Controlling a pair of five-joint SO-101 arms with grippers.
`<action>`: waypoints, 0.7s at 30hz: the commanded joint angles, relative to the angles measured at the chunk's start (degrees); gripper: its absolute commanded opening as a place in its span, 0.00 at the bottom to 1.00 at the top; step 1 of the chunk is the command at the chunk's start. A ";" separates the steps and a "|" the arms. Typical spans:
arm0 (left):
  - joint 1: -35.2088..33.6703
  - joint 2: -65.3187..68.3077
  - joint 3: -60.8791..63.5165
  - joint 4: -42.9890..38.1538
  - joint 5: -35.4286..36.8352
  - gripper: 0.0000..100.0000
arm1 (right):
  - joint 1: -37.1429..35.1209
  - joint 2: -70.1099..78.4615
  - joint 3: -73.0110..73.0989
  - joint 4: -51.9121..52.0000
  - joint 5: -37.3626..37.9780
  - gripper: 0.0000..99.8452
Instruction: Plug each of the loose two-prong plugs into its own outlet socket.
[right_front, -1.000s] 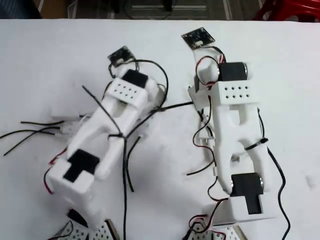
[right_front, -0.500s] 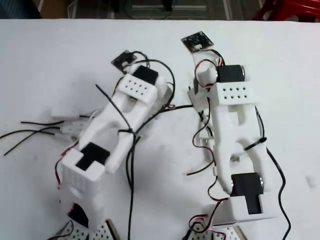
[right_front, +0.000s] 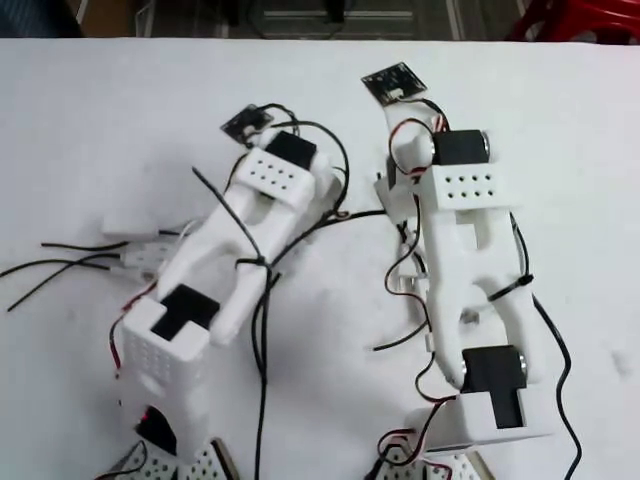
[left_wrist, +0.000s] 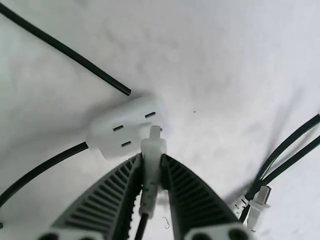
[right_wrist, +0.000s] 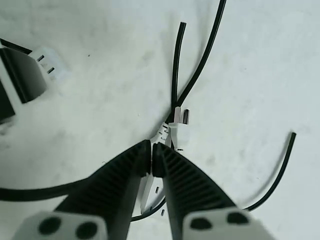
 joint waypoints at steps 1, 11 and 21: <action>-1.45 -0.92 -2.90 0.26 0.62 0.02 | 0.31 -0.40 -0.18 -0.22 -0.09 0.02; -1.98 -0.57 -2.46 -0.26 0.70 0.02 | 0.31 -0.40 -0.18 -0.13 -0.18 0.02; -3.21 4.09 0.35 -3.96 0.70 0.02 | 0.40 -0.48 4.13 -0.57 0.00 0.02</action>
